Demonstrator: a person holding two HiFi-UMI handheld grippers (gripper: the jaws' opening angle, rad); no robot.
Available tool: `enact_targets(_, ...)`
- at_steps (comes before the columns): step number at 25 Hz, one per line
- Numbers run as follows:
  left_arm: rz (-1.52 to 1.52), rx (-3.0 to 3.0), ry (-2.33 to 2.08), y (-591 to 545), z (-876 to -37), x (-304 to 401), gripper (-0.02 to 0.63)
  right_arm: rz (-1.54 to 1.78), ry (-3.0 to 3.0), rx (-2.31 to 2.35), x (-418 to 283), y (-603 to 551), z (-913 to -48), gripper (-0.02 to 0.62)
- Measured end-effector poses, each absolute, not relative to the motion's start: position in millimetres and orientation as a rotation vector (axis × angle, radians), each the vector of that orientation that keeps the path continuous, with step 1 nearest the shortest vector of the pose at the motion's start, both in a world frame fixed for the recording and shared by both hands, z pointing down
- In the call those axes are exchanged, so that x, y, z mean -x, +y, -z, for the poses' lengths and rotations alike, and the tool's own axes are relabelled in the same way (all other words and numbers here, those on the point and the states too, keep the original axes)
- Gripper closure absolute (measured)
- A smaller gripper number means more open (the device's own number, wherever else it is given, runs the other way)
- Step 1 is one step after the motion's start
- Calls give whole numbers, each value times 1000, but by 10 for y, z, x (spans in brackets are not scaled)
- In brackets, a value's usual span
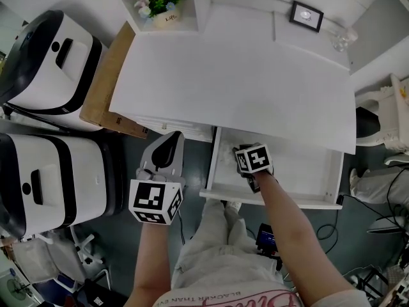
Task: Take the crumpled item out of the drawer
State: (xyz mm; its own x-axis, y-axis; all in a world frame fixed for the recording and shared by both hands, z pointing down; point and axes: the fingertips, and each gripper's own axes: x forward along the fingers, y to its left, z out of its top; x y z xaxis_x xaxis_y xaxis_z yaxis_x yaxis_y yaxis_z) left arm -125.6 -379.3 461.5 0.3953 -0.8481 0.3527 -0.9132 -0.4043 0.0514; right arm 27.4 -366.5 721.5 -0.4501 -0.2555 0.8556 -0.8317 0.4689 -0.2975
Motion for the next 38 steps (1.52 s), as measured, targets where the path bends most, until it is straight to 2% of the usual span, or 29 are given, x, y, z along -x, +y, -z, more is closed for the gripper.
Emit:
enact_targets(23,-217,-2532,-1622,-3724,-3852,1033,598,-720,-2144,-894,-364,-3527,-6033,515)
enact_targets(38,-116,-2623,-1623,-3631,-3439,921,597,-554,-2306,-1071,-572,-3481,-5035,515)
